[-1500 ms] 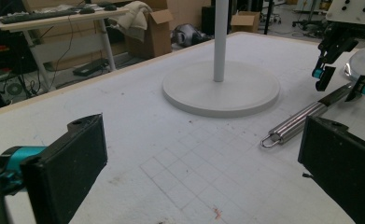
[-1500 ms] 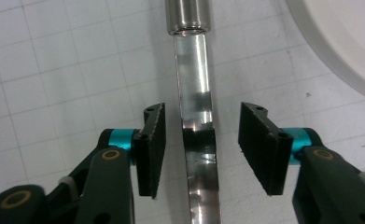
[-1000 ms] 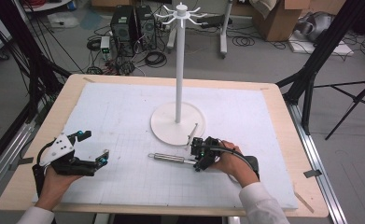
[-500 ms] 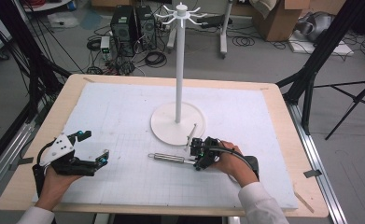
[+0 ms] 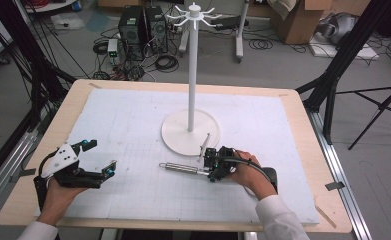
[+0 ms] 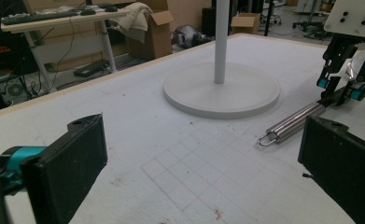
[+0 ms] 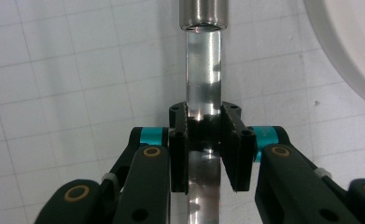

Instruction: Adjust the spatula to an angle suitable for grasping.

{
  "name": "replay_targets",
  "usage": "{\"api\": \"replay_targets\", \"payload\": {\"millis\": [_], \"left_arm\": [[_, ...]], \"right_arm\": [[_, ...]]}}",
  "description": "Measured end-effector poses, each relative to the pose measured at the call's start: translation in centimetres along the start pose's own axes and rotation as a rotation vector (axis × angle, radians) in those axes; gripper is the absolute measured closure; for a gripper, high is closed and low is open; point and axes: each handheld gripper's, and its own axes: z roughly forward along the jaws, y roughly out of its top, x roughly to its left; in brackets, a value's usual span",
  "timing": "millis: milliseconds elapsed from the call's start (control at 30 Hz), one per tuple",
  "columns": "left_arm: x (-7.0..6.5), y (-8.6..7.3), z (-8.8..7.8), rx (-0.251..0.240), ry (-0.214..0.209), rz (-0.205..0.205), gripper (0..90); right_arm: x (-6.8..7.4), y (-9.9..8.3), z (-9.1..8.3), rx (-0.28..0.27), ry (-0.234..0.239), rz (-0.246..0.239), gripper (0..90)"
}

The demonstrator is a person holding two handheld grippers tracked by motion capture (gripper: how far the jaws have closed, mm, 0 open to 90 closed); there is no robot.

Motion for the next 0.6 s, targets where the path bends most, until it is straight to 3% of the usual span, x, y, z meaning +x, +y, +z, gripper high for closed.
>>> {"api": "replay_targets", "payload": {"millis": [233,600], "left_arm": [[0.0,0.0,0.0,0.0,0.002,-0.003,1.7],[0.0,-0.1,0.0,0.003,0.002,-0.003,1.7]], "right_arm": [[0.1,-0.2,-0.6,-0.024,-0.004,-0.003,74.7],[0.0,-1.0,-2.3,-0.12,-0.011,0.013,74.8]]}}
